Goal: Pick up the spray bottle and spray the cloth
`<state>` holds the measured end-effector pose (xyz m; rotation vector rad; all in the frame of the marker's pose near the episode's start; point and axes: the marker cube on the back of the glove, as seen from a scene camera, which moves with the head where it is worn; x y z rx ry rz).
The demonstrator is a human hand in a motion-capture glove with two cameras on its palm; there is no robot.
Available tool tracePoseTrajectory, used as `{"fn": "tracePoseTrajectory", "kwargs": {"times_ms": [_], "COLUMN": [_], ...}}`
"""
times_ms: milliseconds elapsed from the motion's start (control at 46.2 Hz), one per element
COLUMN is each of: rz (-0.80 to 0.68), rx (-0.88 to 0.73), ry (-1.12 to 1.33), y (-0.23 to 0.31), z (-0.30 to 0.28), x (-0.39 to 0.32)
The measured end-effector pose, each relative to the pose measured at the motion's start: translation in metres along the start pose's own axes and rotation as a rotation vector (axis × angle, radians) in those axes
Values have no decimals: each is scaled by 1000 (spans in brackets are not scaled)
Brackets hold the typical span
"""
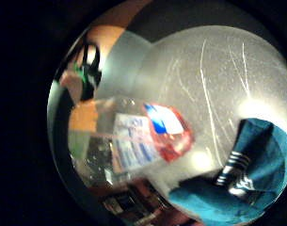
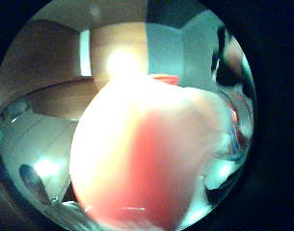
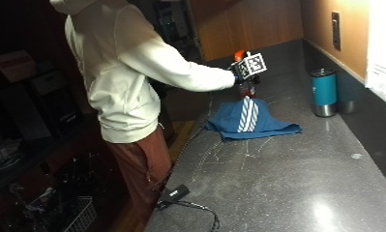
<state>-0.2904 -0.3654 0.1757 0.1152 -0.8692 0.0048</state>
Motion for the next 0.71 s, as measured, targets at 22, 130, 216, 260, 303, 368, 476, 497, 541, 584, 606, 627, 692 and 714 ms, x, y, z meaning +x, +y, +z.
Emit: {"fn": "tracePoseTrajectory", "kwargs": {"times_ms": [22, 130, 216, 260, 303, 368, 476, 497, 541, 584, 606, 627, 692, 714], "rz": [1, -11, -73, -100, -122, -146, -162, -170, -189, -205, -210, -214, -215, -213], "rx": [-101, -225, -264, -261, -248, -227, -219, -219, -215, -205, -198, -191, -168, -165], "ry": [37, 91, 132, 142, 148, 168, 225, 233, 241, 244, 244, 241, 234, 233], "y": [15, 47, 57, 66, 76, 85, 106, 109, 113, 117, 120, 122, 129, 130], "z": [-5, -45, -32, -44, -61, -72, -113, -116, -118, -127, -133, -139, -158, -161], "x": [6, 19, 16, 13, 10, 3, -3, -6, -12, -16, -18, -20, -23, -24]}}
